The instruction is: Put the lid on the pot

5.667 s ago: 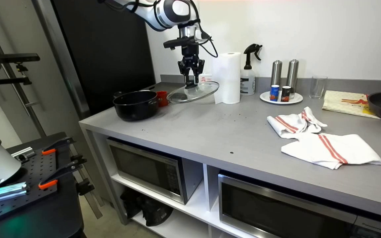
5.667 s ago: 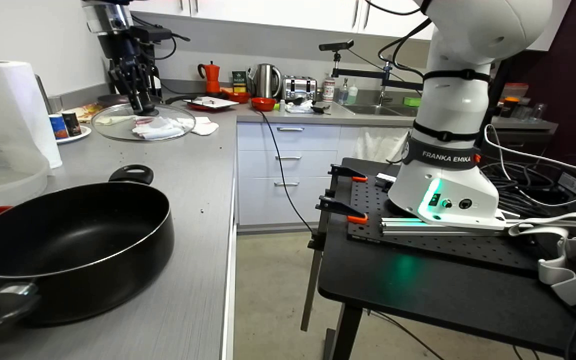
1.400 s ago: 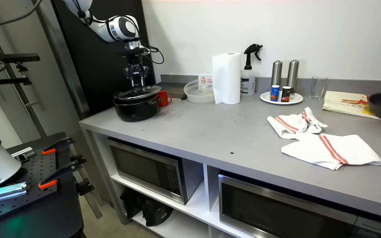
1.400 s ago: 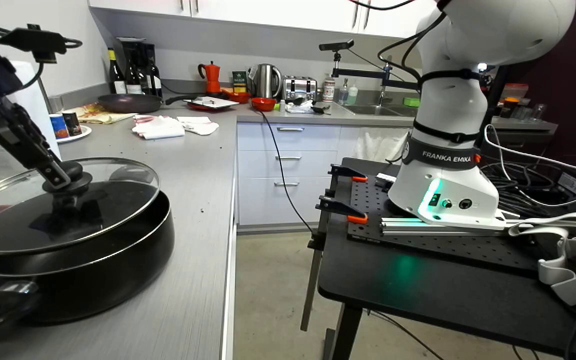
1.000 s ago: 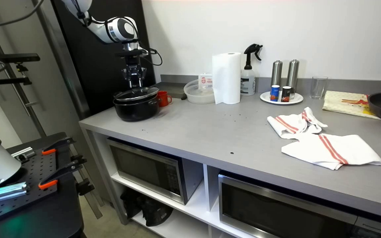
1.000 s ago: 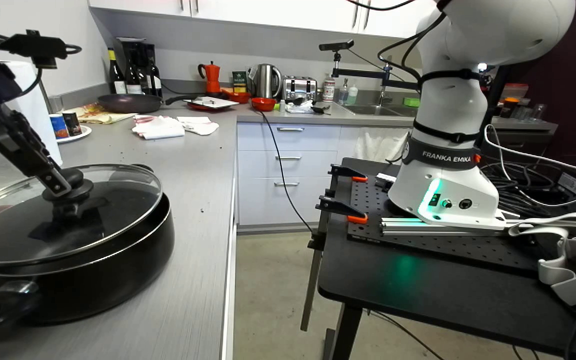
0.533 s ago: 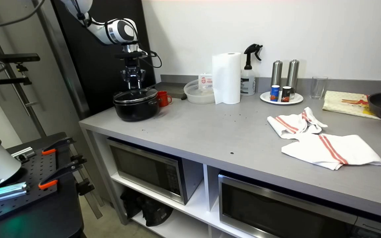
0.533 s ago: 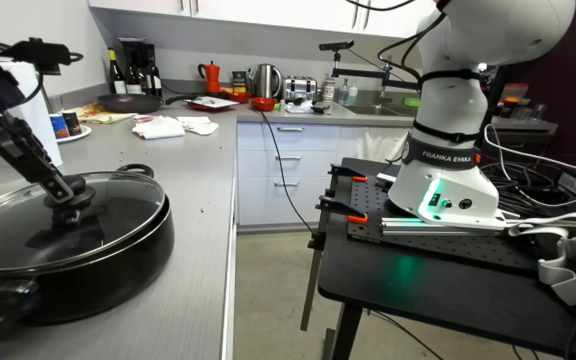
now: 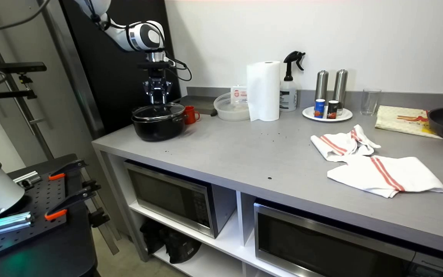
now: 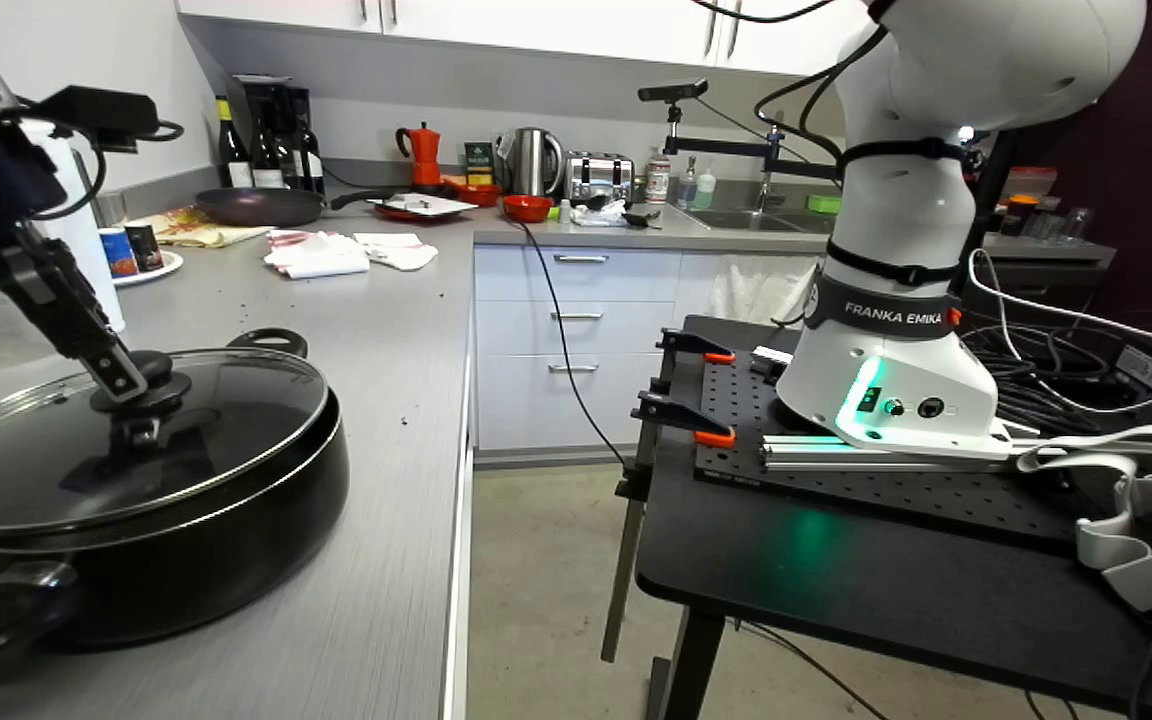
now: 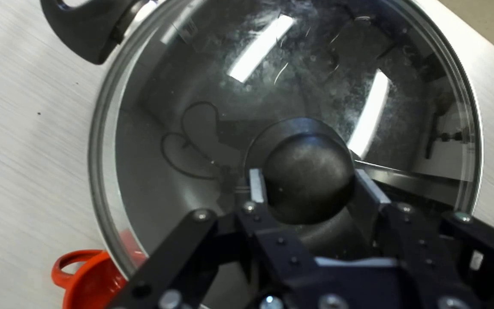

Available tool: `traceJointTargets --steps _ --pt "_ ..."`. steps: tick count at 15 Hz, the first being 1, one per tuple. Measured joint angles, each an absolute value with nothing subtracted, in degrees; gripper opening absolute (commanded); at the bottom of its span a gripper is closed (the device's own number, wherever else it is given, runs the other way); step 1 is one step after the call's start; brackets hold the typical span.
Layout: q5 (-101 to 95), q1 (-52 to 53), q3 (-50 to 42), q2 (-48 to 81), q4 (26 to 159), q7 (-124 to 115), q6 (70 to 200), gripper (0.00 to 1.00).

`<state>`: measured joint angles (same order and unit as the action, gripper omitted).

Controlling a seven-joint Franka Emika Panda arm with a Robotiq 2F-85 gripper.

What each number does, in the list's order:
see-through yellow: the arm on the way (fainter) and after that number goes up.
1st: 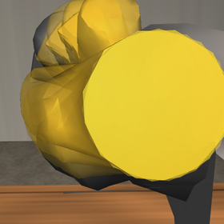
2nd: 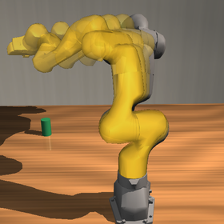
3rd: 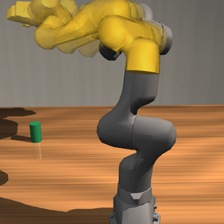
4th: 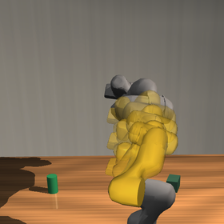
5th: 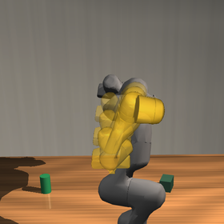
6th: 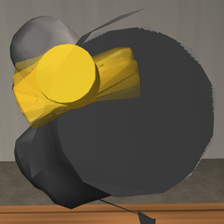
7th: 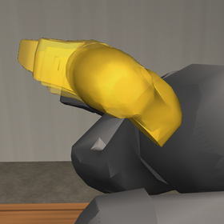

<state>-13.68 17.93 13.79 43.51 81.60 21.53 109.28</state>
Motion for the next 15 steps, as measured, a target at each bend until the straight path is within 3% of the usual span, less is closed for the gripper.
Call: traceJointTargets --steps 15 --pt "-12.79 16.65 14.16 41.55 85.32 21.91 112.85 0.25"
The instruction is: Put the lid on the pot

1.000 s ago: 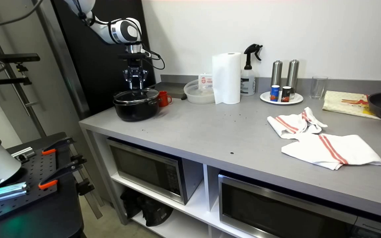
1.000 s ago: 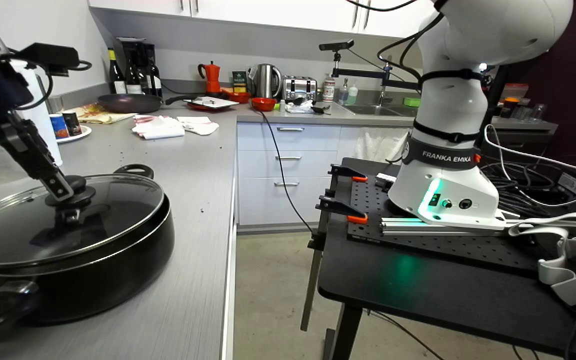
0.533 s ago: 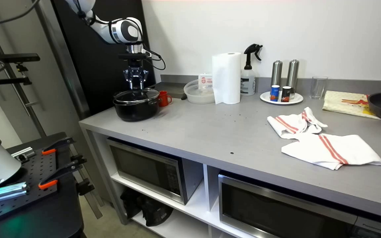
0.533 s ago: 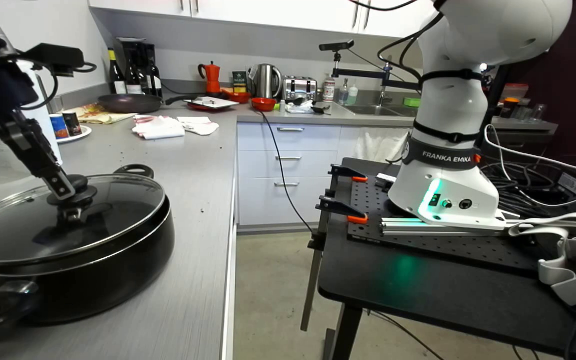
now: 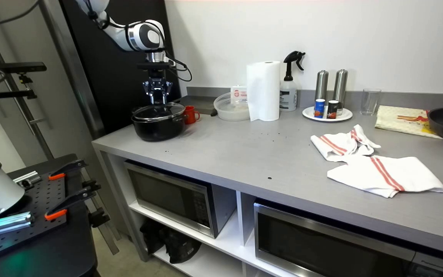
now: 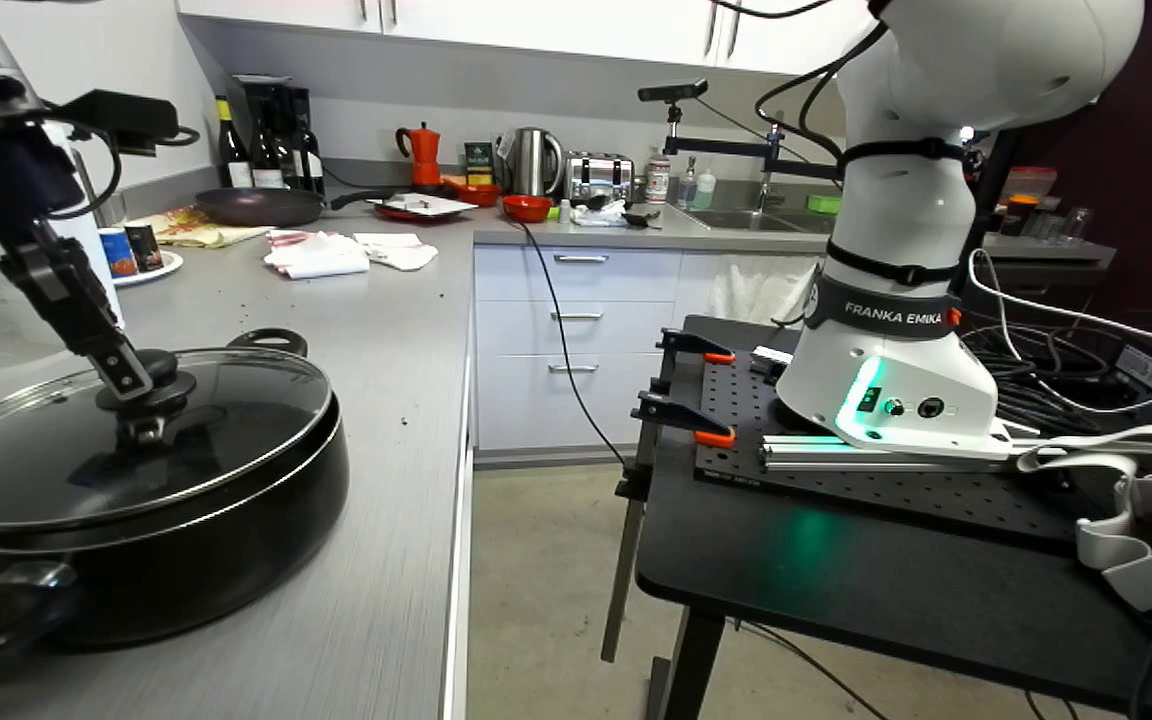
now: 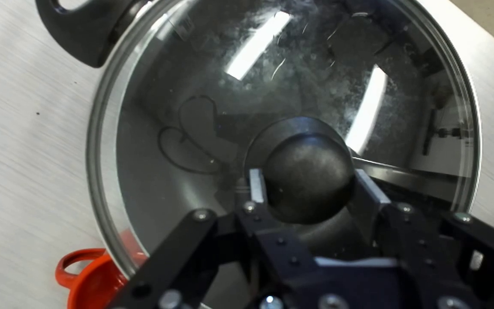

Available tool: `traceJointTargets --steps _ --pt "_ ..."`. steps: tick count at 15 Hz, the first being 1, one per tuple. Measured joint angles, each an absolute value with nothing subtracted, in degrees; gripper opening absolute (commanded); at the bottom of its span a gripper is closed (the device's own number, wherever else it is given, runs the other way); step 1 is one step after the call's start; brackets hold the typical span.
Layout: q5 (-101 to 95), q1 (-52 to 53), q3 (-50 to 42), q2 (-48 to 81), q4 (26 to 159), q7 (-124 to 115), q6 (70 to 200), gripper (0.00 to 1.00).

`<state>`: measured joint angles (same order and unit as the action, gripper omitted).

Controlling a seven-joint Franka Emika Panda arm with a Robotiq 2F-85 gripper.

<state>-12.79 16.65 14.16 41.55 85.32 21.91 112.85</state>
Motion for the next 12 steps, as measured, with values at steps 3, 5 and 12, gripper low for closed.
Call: traceJointTargets --steps 3,5,12 --pt "-12.79 16.63 14.17 41.36 85.72 21.91 113.26 0.25" --pt "-12.8 16.6 14.17 41.04 86.34 21.91 113.94 0.25" --pt "-12.8 16.6 14.24 39.82 88.64 21.91 116.07 0.25"
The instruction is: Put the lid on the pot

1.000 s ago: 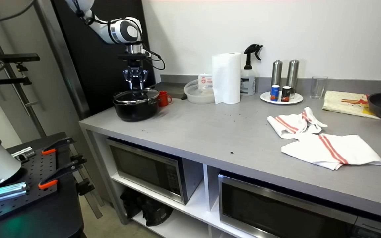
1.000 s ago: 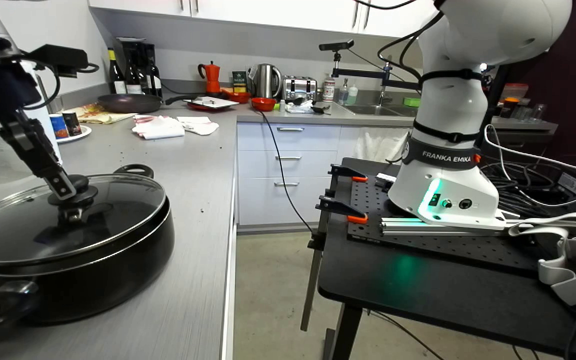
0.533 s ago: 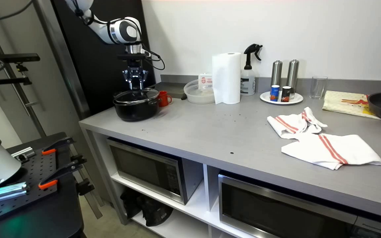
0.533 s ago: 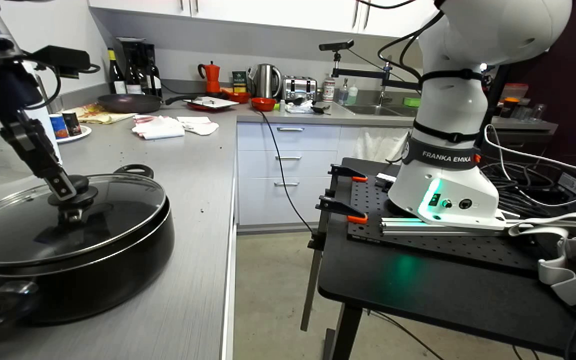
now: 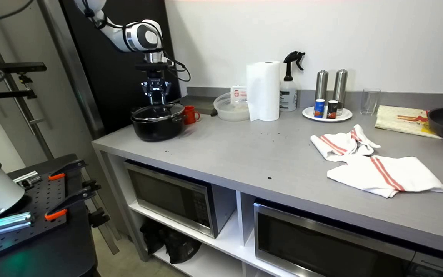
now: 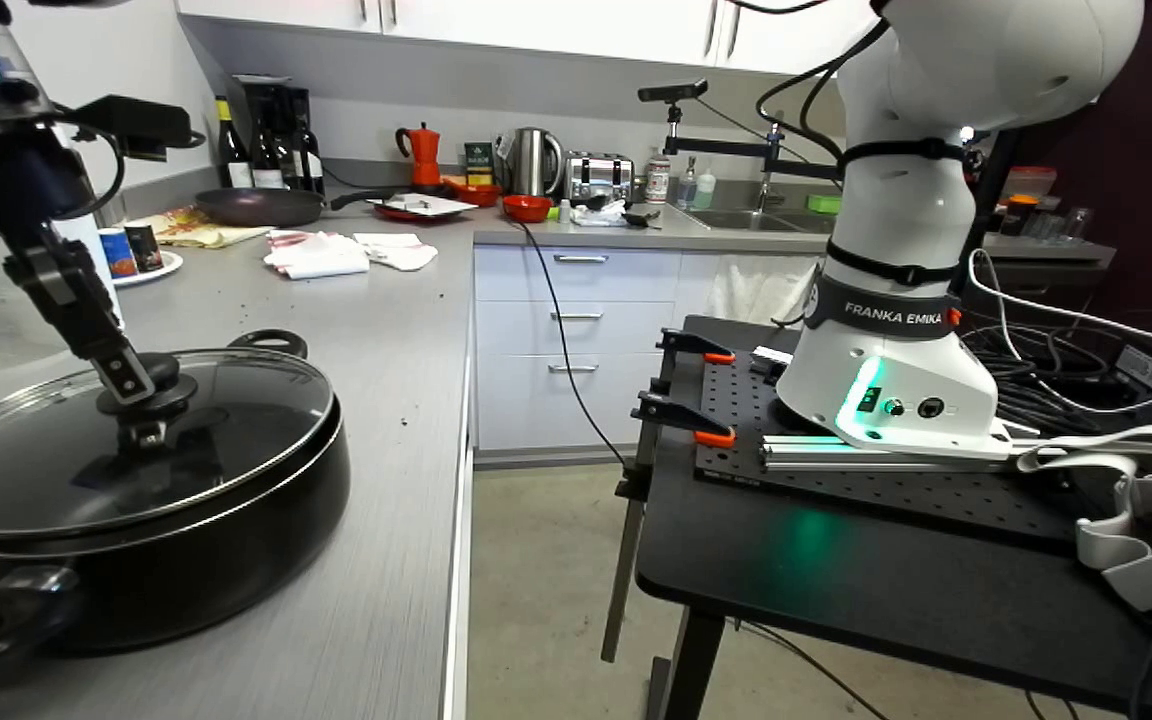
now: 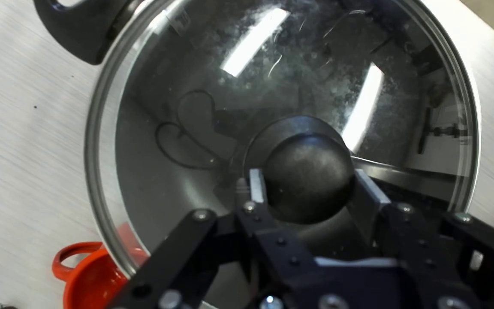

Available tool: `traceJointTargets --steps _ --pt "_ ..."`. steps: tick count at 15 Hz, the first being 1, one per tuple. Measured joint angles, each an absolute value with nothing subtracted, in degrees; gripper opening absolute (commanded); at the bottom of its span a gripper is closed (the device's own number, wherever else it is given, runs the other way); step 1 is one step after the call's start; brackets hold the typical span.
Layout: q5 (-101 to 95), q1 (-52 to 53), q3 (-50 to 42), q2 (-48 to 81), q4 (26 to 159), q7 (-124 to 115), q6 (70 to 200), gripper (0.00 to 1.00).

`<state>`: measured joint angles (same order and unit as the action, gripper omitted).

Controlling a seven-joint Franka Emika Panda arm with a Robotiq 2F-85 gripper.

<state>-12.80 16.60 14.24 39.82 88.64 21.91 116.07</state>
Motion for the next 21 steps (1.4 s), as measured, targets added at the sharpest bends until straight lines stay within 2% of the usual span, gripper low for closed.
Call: traceJointTargets --steps 17,19,21 --pt "-12.75 16.74 15.3 36.26 96.28 21.76 121.37 0.25" --pt "-12.75 16.74 15.43 36.0 96.7 21.76 121.44 0.75" --pt "-12.72 16.73 15.49 36.0 96.85 21.76 121.44 0.83"
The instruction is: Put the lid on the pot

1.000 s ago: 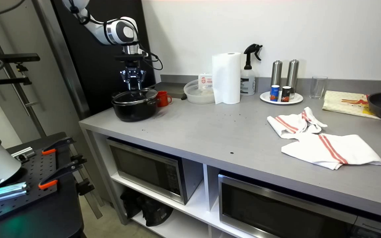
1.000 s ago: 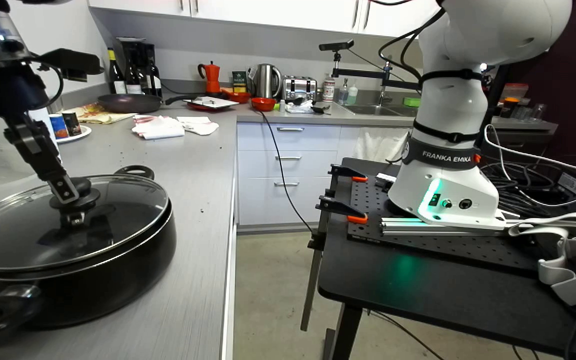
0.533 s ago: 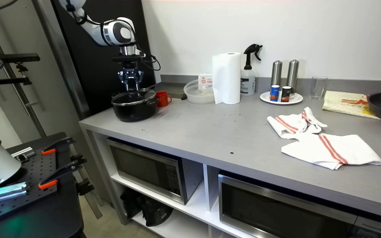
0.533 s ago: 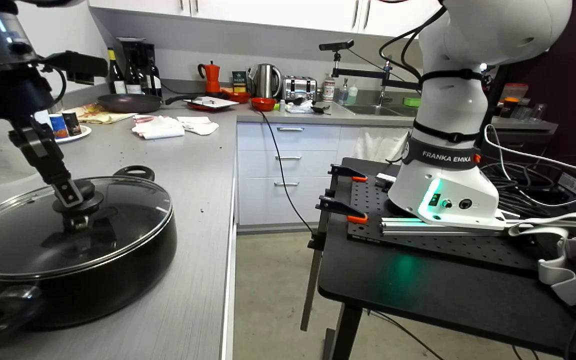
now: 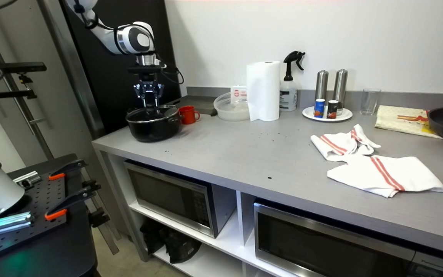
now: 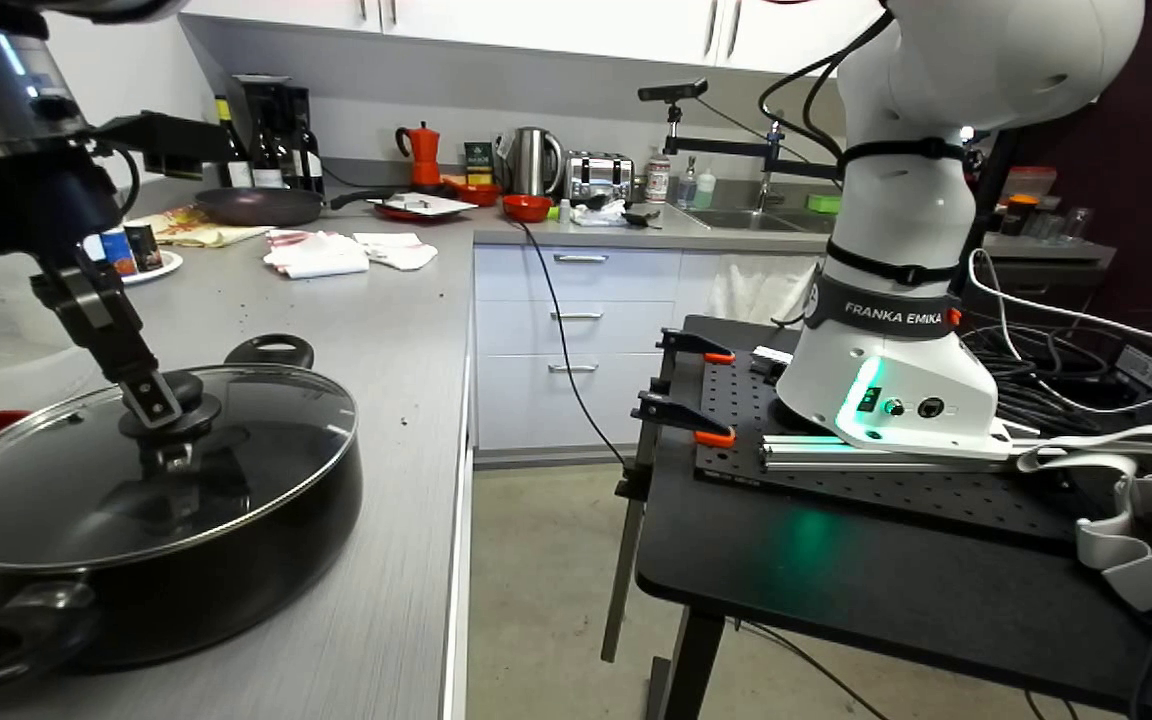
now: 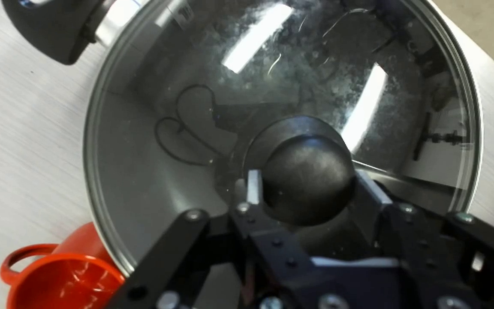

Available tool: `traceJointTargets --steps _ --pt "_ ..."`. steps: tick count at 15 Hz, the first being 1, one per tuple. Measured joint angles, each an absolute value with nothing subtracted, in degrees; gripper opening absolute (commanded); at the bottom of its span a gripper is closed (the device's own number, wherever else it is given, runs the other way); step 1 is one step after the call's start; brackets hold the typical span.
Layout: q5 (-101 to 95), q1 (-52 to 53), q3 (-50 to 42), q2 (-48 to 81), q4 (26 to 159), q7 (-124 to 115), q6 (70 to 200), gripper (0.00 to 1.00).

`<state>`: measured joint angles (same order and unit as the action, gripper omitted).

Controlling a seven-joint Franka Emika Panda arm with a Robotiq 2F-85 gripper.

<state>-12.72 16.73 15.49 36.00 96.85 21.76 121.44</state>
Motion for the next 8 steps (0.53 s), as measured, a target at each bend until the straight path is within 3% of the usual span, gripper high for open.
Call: traceJointTargets --steps 2,8 --pt "-12.63 16.72 15.49 36.79 97.75 21.76 121.85 0.99" --pt "-12.62 16.72 15.59 38.59 98.85 21.77 122.95 1.0"
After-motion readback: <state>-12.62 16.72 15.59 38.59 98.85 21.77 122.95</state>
